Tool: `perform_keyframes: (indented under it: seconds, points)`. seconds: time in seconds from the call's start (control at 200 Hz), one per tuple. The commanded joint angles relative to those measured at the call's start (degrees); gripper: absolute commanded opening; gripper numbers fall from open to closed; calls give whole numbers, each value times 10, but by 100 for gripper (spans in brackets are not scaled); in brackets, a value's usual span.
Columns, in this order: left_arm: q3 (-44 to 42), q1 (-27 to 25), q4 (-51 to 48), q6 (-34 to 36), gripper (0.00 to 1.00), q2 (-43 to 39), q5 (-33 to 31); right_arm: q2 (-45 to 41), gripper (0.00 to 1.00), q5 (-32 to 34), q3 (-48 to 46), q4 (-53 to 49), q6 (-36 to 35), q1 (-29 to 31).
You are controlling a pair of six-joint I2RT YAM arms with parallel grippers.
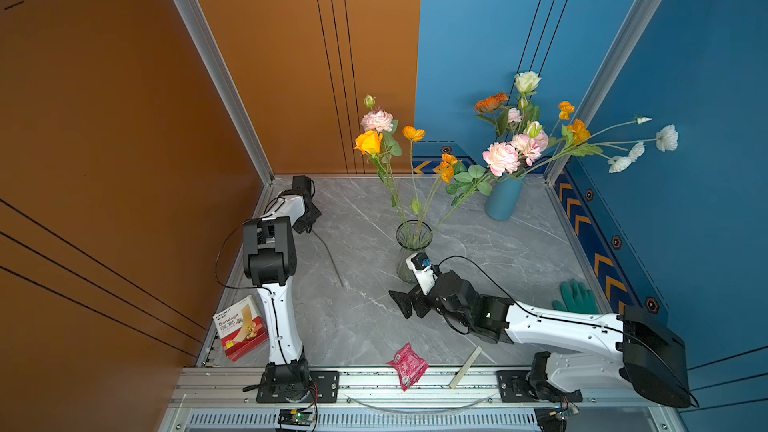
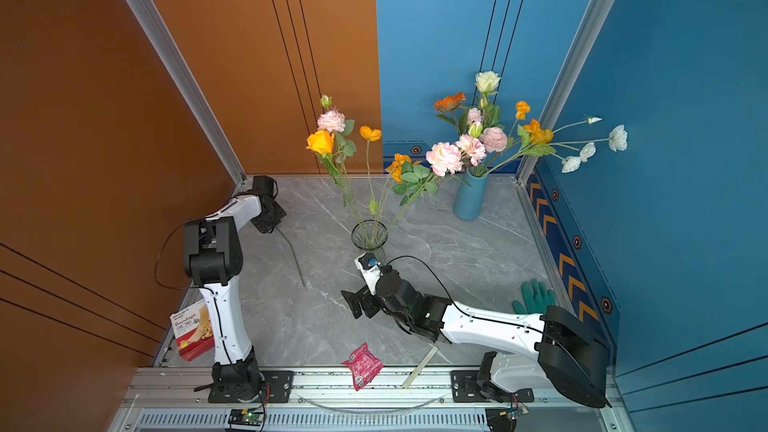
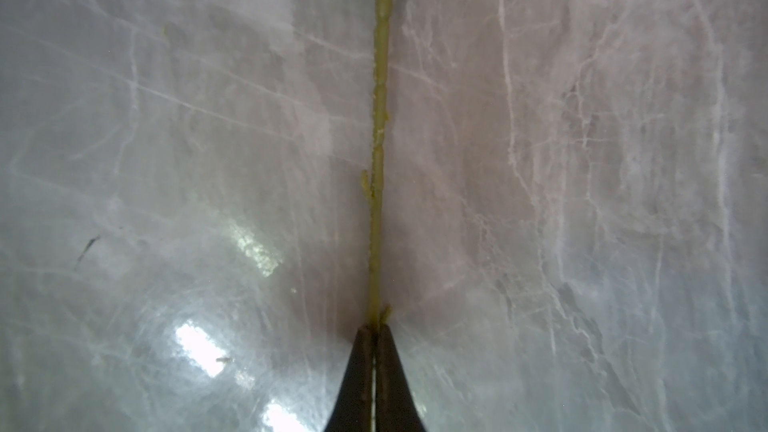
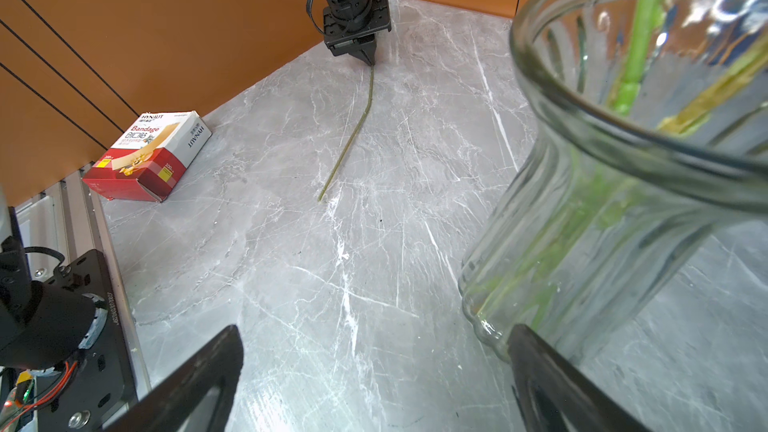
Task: Arrange the flowers into the vase
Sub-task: 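Move the left gripper down to the white bud stem and close on it, then lift the white bud with the left gripper over the glass vase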
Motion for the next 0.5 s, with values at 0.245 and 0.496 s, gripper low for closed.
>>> perform_keyframes:
  seconds: [0.245, 0.496]
  points:
    - [-88, -27, 16, 9, 0, -117, 37, -43, 100, 17, -7, -27, 9, 9]
    - [-169, -40, 65, -9, 0, -234, 75, -69, 100, 47, -9, -49, 10, 41]
